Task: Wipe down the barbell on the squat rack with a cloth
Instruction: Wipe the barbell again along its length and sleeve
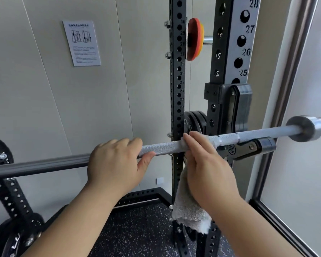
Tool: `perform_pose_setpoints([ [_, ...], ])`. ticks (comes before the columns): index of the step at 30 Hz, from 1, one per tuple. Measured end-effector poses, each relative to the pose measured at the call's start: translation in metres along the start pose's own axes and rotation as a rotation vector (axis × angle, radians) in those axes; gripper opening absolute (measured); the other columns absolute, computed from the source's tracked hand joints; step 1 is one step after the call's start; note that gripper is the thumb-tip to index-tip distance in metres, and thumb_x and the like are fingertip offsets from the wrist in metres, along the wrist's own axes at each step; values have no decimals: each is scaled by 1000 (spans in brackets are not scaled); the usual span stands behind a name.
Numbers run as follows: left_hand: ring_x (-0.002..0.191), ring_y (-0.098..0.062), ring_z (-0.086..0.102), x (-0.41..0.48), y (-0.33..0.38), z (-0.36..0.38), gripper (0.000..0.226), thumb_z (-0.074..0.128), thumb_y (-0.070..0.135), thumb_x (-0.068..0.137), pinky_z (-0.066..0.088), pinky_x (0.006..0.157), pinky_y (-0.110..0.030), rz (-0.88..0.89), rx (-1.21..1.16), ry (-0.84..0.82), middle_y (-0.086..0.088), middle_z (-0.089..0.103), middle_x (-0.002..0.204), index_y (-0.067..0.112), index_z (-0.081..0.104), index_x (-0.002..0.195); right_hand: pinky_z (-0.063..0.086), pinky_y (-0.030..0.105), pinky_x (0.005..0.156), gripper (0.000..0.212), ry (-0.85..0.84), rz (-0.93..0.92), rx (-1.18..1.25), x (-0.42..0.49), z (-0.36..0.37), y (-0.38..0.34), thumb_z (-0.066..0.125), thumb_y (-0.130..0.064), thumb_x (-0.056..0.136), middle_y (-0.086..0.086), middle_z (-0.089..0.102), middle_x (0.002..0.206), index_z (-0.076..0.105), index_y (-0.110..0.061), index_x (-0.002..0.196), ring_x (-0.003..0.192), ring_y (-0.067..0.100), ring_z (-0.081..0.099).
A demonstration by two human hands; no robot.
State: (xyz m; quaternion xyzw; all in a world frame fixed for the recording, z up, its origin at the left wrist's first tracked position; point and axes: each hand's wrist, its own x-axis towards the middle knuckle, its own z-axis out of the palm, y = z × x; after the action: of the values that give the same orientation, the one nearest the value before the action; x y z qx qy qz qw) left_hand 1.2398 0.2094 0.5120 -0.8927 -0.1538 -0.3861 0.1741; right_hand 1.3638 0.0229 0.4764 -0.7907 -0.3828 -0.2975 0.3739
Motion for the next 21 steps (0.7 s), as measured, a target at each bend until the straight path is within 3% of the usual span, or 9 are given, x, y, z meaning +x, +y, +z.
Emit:
perform_pose_setpoints([
  [3, 56, -32, 57, 1, 2, -2, 42, 38, 55, 99, 29, 56, -32, -11, 4, -6, 0, 56, 62, 23, 47, 74, 54, 34, 51, 63, -102, -108, 13, -10, 18, -30, 59, -19, 101, -17, 28, 166, 35, -31, 158, 73, 22, 71],
  [6, 63, -33, 59, -4, 0, -2, 35, 42, 45, 102, 36, 58, -37, -12, -3, -12, 0, 59, 69, 22, 52, 78, 55, 29, 47, 67, -174, -282, -45, -15, 26, -41, 43, -22, 96, -10, 28, 172, 33, -22, 163, 57, 14, 66],
  [10, 78, -31, 61, -10, -8, -3, 32, 41, 36, 101, 46, 67, -41, 50, -59, -29, 1, 63, 86, 18, 66, 101, 41, 19, 43, 79, -76, -130, -56, -7, 17, -21, 71, -5, 86, -4, 42, 167, 44, -15, 159, 56, 12, 65],
  [12, 83, -31, 62, -10, -14, -13, 34, 39, 35, 101, 49, 71, -42, 0, -88, -16, 1, 65, 91, 18, 68, 104, 50, 22, 45, 96, -137, -126, -56, -10, 22, -30, 78, -8, 84, -3, 25, 175, 29, -17, 166, 61, 11, 68],
  [13, 83, -32, 62, -10, -17, -18, 34, 38, 36, 101, 48, 72, -42, -74, -55, -9, 0, 66, 89, 19, 68, 99, 57, 26, 48, 105, -199, -174, -75, -15, 27, -39, 78, -10, 84, -6, 10, 177, 17, -21, 168, 70, 12, 71],
  [15, 75, -34, 62, -11, -22, -24, 41, 36, 41, 101, 42, 70, -41, -218, 61, -6, -1, 65, 77, 21, 64, 79, 59, 30, 48, 98, -263, -300, -108, -24, 36, -54, 62, -12, 88, -10, 0, 178, 10, -25, 169, 85, 17, 75],
  [17, 62, -34, 58, -16, -24, -20, 48, 31, 42, 102, 37, 64, -39, -254, 98, -20, -2, 60, 64, 22, 56, 66, 53, 30, 41, 85, -195, -289, -98, -19, 34, -52, 44, -15, 86, -10, 15, 176, 23, -24, 168, 61, 13, 68],
  [19, 53, -33, 54, -17, -26, -13, 48, 34, 39, 102, 31, 60, -35, -231, 59, 17, -3, 56, 57, 20, 54, 62, 53, 31, 43, 79, -120, -154, -80, -13, 32, -43, 49, -11, 92, -13, 21, 175, 26, -25, 167, 54, 12, 64],
  [21, 47, -32, 50, -14, -27, -10, 49, 37, 37, 100, 26, 58, -33, -223, 60, 49, -4, 52, 52, 19, 53, 58, 55, 33, 46, 85, -90, -82, -44, -14, 34, -44, 61, -10, 92, -12, 20, 175, 24, -26, 167, 61, 15, 68],
])
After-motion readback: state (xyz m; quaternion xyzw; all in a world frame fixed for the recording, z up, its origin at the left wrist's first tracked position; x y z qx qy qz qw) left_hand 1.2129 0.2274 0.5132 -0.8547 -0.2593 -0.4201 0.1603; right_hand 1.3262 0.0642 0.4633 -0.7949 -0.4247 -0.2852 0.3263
